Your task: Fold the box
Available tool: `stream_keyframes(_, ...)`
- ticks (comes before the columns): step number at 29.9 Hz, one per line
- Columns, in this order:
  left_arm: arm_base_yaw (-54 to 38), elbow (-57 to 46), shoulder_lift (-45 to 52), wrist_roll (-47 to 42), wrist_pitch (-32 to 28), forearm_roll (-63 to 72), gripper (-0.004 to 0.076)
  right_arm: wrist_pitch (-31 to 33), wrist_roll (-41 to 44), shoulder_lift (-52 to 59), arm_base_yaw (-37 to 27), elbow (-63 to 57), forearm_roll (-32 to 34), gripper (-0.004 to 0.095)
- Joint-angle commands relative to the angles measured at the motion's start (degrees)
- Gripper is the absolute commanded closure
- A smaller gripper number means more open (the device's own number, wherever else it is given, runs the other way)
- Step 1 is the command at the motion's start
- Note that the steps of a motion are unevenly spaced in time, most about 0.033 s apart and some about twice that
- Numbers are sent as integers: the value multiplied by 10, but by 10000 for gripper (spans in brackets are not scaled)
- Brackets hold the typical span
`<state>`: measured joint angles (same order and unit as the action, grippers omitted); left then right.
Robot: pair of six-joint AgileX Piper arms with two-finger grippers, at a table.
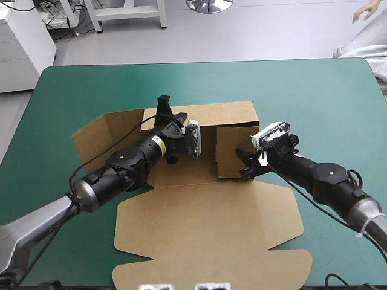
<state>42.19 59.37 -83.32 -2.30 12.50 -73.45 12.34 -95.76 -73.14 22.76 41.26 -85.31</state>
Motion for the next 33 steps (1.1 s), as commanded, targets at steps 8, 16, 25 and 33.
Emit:
stream_keyframes(8, 4, 12, 14, -18, -14, 7, 733, 2, -4, -27, 11, 28, -19, 640)
stream_keyframes(16, 4, 12, 14, -18, -13, 7, 733, -1, -3, -27, 11, 30, -18, 925)
stream_keyframes(25, 4, 12, 33, -24, -59, 12, 430, -7, -3, -27, 11, 30, -14, 927)
stream_keyframes(33, 68, 12, 81, -30, 14, 5, 183, -23, 0, -27, 10, 30, -14, 927)
